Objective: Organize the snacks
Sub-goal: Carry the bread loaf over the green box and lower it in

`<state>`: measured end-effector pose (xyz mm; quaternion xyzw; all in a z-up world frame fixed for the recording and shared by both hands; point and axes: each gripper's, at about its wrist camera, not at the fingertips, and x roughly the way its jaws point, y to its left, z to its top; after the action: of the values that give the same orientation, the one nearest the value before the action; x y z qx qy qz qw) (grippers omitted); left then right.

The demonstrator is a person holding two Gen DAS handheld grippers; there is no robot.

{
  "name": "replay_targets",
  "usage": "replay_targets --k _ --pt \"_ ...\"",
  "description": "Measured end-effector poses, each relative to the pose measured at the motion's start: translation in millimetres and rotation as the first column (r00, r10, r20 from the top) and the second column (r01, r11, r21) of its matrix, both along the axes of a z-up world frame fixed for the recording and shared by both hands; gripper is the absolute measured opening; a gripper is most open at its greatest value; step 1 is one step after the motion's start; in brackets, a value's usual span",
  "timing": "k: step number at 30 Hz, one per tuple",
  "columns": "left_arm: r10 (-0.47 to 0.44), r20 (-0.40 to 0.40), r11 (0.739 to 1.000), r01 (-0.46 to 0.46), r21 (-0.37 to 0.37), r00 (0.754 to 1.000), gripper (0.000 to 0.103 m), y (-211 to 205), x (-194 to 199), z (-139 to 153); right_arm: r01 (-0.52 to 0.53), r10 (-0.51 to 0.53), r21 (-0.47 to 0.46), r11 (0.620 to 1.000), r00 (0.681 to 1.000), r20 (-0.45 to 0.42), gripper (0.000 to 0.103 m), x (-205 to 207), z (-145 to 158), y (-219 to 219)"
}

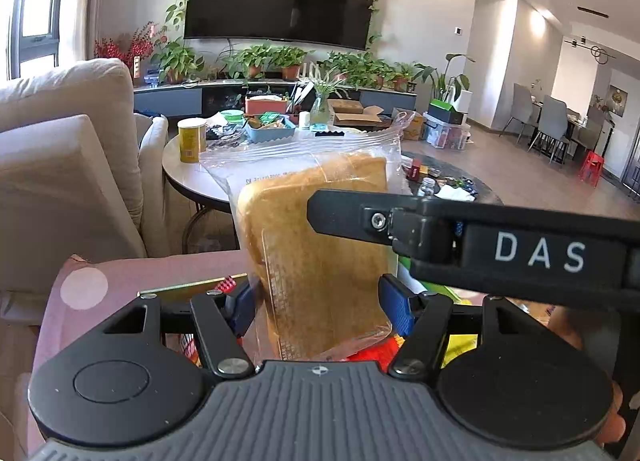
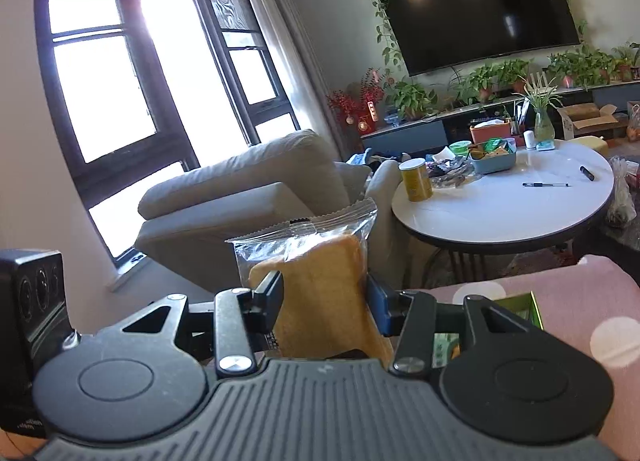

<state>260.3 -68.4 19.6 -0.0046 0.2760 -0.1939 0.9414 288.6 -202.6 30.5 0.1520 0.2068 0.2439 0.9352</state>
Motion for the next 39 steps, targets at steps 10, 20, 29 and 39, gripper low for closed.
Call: replay_targets --k 10,20,29,39 --pt "0.01 -0.062 1.0 -0.01 -0.005 0.998 0.061 3 33 -28 0.019 -0.019 -0.014 1.0 0.999 -0.035 0.045 27 -25 4" --pt "0.074 -0.061 0.99 -0.066 0.128 0.995 0.06 20 22 -28 -0.025 0.028 0.02 0.999 0.99 -0.138 0.045 30 -45 21" --pt "0.061 -0.071 0.991 -0.052 0.123 0.996 0.061 20 15 -28 0.004 -0.005 -0.009 1.0 0.982 -0.19 0.045 21 -39 20" --pt "0.113 -0.031 0.992 -0.111 0.061 0.993 0.075 44 -9 -7 0.07 -0.064 0.024 0.997 0.98 -0.188 0.046 0 -28 -9"
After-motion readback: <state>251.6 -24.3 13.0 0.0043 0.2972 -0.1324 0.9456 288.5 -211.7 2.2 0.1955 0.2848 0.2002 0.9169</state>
